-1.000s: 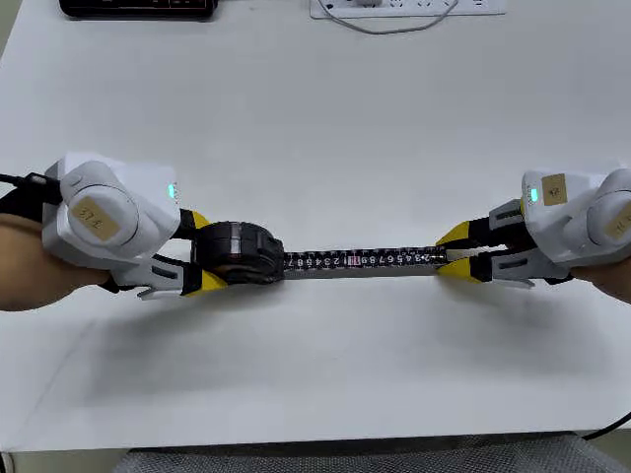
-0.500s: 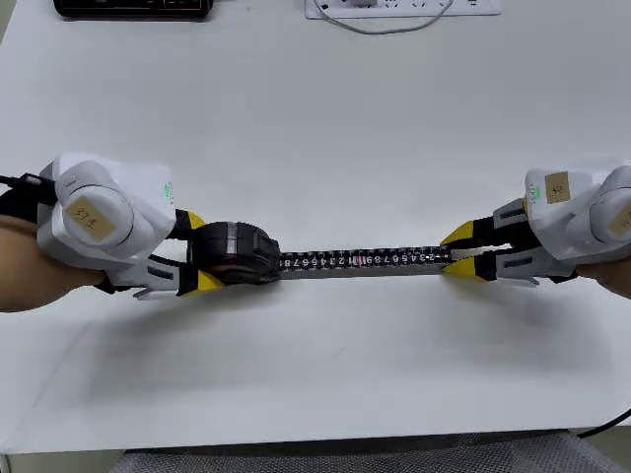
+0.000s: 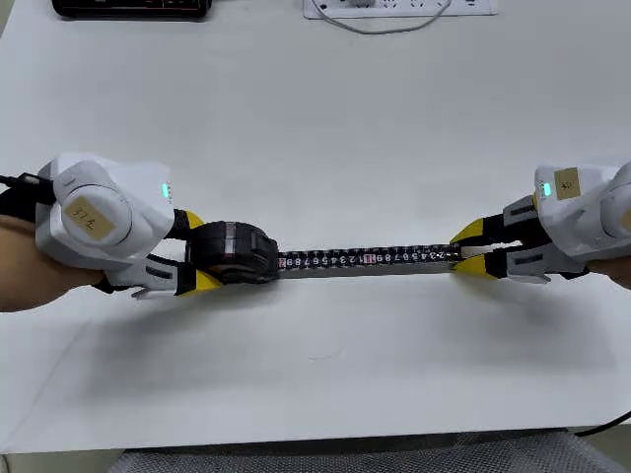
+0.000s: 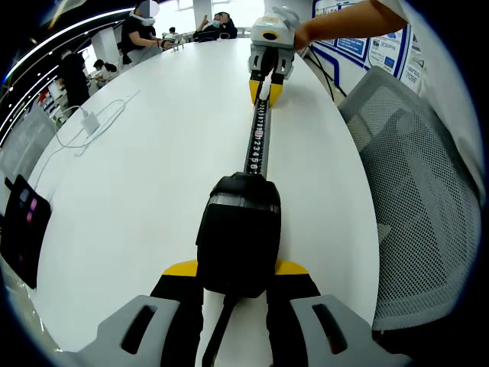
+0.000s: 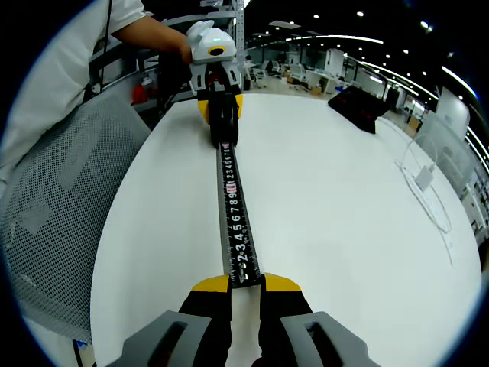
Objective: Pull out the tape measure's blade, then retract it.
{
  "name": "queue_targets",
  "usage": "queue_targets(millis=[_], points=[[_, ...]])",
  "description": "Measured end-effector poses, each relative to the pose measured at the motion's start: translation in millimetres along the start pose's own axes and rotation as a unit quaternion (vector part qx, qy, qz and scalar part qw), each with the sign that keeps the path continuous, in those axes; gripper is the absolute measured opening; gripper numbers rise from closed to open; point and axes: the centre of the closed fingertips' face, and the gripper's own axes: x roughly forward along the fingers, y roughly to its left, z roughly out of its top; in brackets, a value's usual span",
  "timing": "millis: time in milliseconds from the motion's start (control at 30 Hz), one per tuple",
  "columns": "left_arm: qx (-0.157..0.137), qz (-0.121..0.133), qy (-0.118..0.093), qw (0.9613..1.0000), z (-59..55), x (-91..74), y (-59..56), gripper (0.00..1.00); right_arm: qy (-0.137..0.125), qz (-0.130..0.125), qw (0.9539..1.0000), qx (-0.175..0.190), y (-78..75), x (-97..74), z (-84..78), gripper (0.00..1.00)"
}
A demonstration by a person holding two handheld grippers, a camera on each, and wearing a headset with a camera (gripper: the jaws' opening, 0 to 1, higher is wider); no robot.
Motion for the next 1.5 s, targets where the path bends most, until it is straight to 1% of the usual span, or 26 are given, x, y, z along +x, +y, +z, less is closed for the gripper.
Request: queue_targets(millis=[233,533,900,1100,1333,1433,1500], points=[[0.000,0.000,0.000,1.0000,0.5,0.3,-0.1,0.26,0.009,-0.001,0.9999,-0.004,-1.5,-3.7,-6.8,0.09],[0.001,0.000,0.001,1.0000,0.8,0.5,-0.1,0.26,0.016,-0.001,0.9999,0.003,0.3,-10.6,-15.0,0.09],[0.000,0.000,0.001,1.0000,0.7,0.4,-0.3,0.26,0.026,-0.004,0.9996,0.005,-1.7,-17.9,-22.2,0.09],[0.000,0.000,0.002,1.0000,0.8,0.3,-0.3,0.26,0.032,-0.004,0.9994,0.013,-1.4,-20.3,-27.4,0.09],[0.000,0.000,0.003,1.0000,0.4,0.3,-0.1,0.26,0.038,-0.006,0.9992,0.013,-2.9,-22.2,-29.5,0.09],[0.000,-0.001,0.001,1.0000,0.8,0.5,-0.1,0.26,0.032,-0.008,0.9993,0.018,-3.2,-22.4,-29.3,0.09],[0.001,-0.001,0.001,1.0000,1.1,0.7,0.0,0.26,0.034,-0.008,0.9992,0.018,-3.5,-21.9,-28.1,0.09]])
